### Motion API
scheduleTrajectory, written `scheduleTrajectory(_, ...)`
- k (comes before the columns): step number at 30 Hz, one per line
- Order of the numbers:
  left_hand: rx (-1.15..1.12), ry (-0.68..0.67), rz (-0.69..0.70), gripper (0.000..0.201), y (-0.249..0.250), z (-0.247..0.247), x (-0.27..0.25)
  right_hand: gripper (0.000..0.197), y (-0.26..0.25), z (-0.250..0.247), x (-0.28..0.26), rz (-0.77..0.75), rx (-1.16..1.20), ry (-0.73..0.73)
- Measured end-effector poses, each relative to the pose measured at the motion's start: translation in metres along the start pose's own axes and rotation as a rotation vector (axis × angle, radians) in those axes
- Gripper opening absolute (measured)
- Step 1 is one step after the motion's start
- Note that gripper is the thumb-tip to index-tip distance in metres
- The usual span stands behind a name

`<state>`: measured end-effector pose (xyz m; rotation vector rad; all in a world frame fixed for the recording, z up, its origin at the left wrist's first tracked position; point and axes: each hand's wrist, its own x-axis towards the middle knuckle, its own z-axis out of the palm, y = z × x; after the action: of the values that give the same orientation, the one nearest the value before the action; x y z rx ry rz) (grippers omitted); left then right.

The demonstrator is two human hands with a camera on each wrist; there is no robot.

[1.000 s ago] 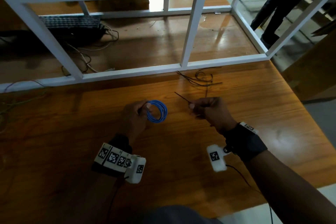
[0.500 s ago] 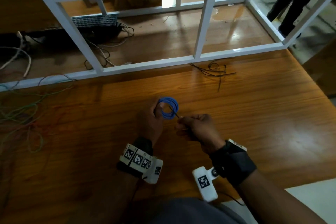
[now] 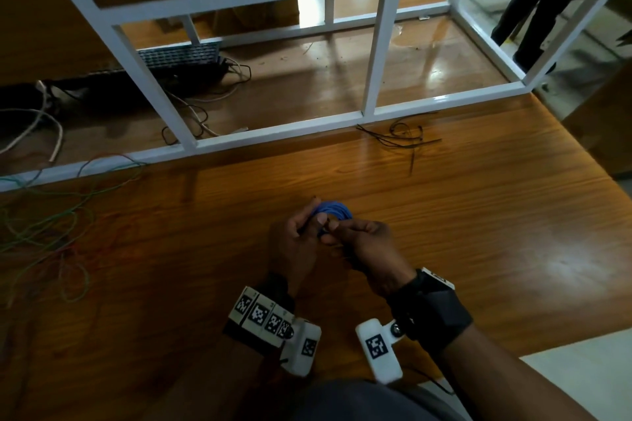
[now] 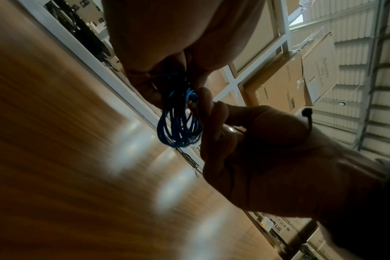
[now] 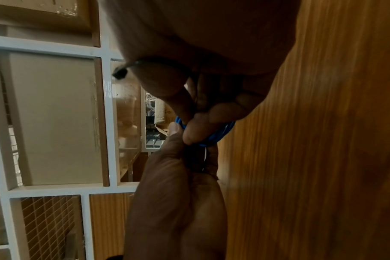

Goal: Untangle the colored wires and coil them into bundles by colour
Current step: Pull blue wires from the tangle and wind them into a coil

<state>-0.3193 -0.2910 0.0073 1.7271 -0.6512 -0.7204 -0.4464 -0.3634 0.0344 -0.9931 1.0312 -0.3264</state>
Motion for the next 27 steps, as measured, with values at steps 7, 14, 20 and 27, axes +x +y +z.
scheduleTrajectory(7,-0.158,0.085,-0.055,0.047,0.009,0.008,0.000,0.040,-0.005,-0.003,0.003,-0.033,-0.036,-0.077)
scheduleTrajectory(14,-0.285,0.223,-0.111,0.035,0.012,0.004,0.011,0.036,-0.004,-0.034,-0.001,-0.069,0.007,0.026)
scheduleTrajectory(20,-0.323,0.265,-0.161,0.028,0.011,-0.003,0.017,0.024,0.012,-0.050,-0.016,-0.288,-0.151,-0.048)
scheduleTrajectory(27,-0.371,0.269,-0.157,0.032,0.011,-0.008,0.009,0.024,0.029,-0.042,-0.030,-0.439,-0.345,-0.041)
